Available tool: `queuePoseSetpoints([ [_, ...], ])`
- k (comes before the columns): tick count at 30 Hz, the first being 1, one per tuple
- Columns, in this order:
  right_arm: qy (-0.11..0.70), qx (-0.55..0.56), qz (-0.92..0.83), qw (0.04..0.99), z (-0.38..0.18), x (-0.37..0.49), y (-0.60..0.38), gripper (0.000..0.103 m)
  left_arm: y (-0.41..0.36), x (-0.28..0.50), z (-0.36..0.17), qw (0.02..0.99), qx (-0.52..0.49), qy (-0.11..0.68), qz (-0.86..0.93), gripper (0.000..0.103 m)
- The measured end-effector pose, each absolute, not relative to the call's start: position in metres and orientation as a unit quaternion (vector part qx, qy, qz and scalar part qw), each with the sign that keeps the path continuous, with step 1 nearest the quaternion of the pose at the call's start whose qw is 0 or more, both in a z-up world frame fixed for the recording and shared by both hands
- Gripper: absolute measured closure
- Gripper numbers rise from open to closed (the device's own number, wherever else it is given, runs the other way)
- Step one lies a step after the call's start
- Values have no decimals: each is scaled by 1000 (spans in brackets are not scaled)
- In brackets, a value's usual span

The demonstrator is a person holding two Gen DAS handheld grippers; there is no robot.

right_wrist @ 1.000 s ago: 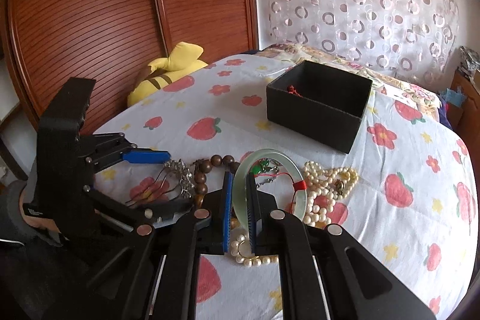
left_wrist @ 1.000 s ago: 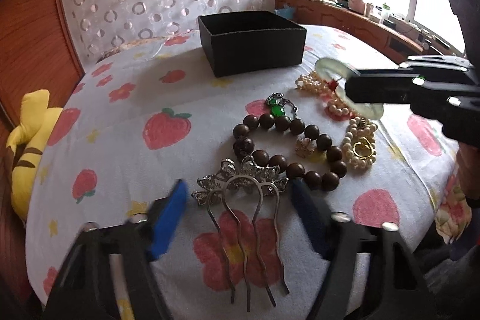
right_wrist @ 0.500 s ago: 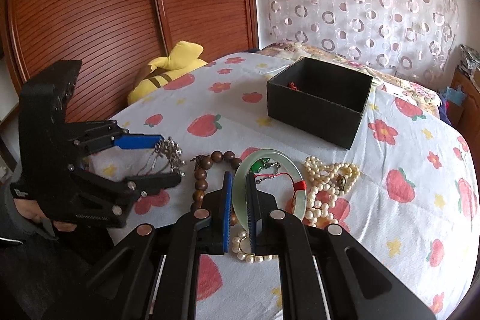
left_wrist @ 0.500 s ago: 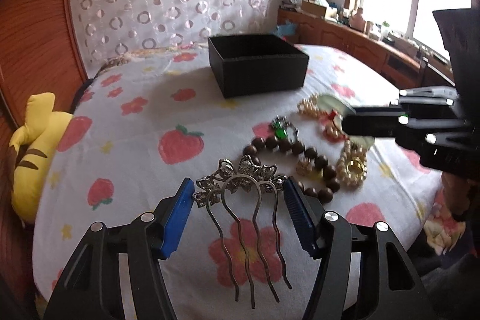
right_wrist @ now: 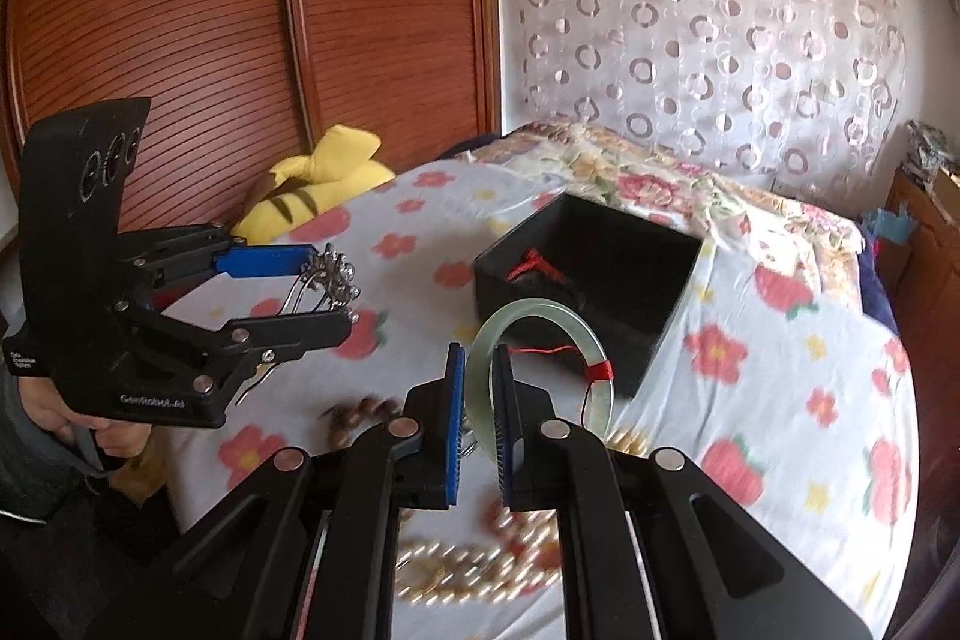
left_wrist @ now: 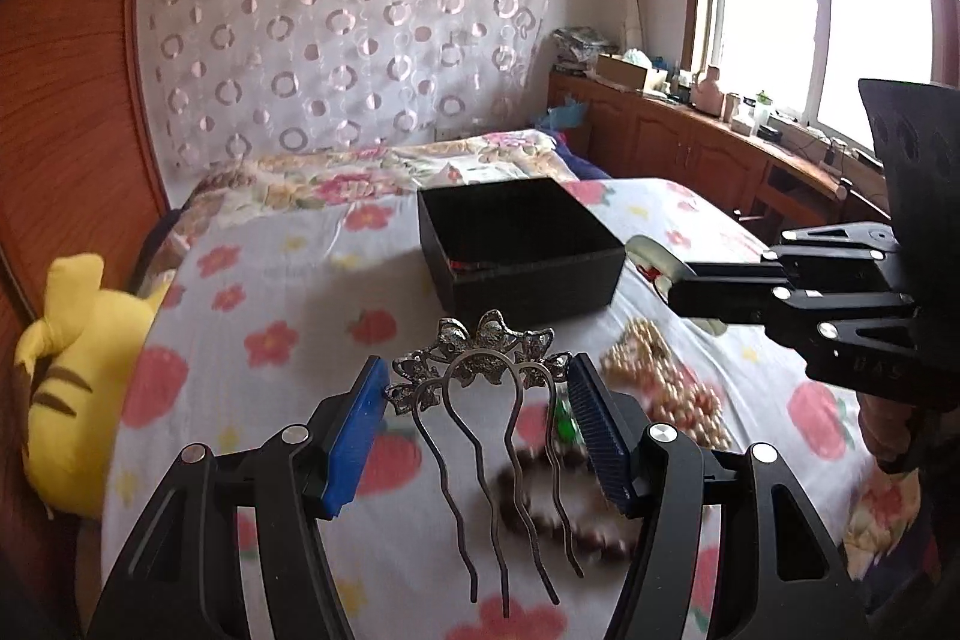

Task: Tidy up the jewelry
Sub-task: 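Carry the jade bangle and hair comb into the black box and release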

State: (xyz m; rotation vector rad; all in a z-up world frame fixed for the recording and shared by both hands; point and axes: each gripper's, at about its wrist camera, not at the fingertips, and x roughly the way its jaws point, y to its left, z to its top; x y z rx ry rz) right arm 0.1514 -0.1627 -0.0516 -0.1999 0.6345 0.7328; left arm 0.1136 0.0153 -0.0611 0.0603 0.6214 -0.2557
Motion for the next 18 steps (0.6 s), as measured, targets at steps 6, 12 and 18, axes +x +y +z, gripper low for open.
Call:
queuePoseSetpoints([
  [6, 306, -93, 344, 883, -49, 197, -163, 93, 16, 144, -54, 944, 25, 304, -126, 44],
  [12, 314, -86, 347, 879, -52, 242, -157, 93, 19, 169, -44, 946, 17, 298, -126, 44],
  [18, 330, -79, 355, 871, -65, 269, -156, 92, 18, 200, -36, 945, 10, 298, -132, 44],
])
